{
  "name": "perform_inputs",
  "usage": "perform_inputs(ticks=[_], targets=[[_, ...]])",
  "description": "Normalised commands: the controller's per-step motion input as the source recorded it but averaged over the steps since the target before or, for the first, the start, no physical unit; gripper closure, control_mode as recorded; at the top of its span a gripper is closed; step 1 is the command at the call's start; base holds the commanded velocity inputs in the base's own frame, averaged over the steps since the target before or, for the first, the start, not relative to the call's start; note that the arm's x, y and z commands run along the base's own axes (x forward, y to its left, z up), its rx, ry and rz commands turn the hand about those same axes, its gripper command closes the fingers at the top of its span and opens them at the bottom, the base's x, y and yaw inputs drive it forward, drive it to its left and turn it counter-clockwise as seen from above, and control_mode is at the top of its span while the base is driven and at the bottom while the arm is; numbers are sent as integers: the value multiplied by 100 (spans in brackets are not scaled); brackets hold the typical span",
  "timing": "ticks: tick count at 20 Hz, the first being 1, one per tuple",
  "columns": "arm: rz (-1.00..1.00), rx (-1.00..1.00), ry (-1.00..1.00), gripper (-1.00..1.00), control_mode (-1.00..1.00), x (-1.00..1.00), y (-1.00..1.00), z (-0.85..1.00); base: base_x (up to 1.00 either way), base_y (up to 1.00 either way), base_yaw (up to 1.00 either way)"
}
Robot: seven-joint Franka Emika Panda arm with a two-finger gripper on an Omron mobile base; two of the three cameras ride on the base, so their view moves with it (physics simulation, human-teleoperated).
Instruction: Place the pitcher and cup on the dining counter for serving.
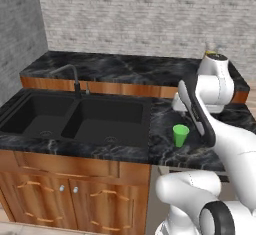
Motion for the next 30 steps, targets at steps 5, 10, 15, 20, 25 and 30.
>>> perform_inputs(ticks=[5, 10, 15, 20, 25, 30], targets=[[0, 0, 8, -100, -100, 13, -66, -49, 0, 0, 0], [0, 4, 5, -100, -100, 5, -24, -39, 0, 0, 0], [0, 5, 4, -100, -100, 30, 0, -44, 0, 0, 0], [0, 2, 0, -100, -100, 41, 0, -29, 0, 0, 0], [-2, 0, 0, -100, -100, 36, 0, -21, 0, 0, 0], [-2, 0, 0, -100, -100, 33, 0, -28, 0, 0, 0]])
